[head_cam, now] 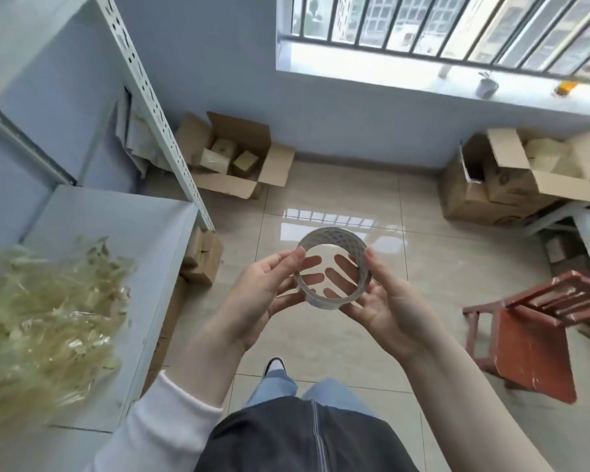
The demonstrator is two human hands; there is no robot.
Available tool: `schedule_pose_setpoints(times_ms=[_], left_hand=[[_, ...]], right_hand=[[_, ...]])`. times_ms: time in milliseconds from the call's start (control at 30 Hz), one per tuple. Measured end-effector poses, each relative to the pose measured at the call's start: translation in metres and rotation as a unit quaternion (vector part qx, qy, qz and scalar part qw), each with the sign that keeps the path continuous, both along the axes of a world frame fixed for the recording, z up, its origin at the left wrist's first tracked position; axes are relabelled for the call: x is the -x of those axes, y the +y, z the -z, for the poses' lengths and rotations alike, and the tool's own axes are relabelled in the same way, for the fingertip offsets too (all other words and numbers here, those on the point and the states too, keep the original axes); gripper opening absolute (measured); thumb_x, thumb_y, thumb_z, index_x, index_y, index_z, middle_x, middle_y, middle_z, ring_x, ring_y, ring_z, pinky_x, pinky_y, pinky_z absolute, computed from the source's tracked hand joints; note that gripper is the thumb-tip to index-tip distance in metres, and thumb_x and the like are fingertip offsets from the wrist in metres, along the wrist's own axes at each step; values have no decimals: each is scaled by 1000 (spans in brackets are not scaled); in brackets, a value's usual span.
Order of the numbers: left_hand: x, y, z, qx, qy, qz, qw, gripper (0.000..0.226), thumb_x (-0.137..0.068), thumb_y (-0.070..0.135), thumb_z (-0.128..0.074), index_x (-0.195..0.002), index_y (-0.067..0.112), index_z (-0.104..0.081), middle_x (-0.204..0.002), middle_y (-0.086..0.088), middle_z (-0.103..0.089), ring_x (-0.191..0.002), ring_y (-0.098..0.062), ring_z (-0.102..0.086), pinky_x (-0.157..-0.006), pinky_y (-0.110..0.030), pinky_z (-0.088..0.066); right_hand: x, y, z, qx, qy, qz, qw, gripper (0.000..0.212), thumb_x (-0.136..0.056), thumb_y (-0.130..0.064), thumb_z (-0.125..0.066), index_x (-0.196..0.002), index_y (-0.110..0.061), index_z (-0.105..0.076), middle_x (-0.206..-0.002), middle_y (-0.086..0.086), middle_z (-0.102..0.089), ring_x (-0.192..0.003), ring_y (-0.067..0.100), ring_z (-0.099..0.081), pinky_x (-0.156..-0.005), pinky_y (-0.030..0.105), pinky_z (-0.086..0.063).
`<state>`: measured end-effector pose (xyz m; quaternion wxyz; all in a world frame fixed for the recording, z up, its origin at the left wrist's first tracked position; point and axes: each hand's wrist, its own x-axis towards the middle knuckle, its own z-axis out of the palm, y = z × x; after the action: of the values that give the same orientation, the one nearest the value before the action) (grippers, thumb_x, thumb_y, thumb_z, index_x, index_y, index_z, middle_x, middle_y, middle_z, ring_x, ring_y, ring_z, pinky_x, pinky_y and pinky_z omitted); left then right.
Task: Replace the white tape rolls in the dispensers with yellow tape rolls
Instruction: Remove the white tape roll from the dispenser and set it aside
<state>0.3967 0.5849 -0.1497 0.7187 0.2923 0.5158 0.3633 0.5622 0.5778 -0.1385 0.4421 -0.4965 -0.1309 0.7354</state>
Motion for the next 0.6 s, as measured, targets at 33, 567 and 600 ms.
schedule_pose_setpoints(times_ms=[33, 567, 600], left_hand=[[2, 12, 0, -1, -1, -7, 1000, 55, -75, 38, -57, -121, 8, -57, -113, -5, -70, -88, -10, -72, -80, -27, -56], [73, 151, -68, -120, 99, -342, 927, 24, -83, 28, -60, -106, 21, -65, -101, -1, -74, -98, -17, -70, -89, -40, -53], [83, 151, -76, -131, 108, -377, 911, 19, -86, 24, -59, -103, 20, -66, -98, -1, -75, -96, -15, -70, -88, -39, -54]], right_hand=[[2, 14, 0, 1, 0, -3, 1000, 26, -64, -32, -65, -83, -16, -72, -82, 2, -76, -79, 17, -71, -75, 36, -57], [97, 239, -63, -125, 10, -292, 948, 56, -73, -47, -56, -113, -9, -63, -114, 11, -70, -106, 26, -66, -90, 41, -51], [111, 247, -70, -139, 27, -327, 934, 62, -72, -52, -59, -116, -8, -62, -117, 12, -69, -110, 28, -64, -92, 43, -49]])
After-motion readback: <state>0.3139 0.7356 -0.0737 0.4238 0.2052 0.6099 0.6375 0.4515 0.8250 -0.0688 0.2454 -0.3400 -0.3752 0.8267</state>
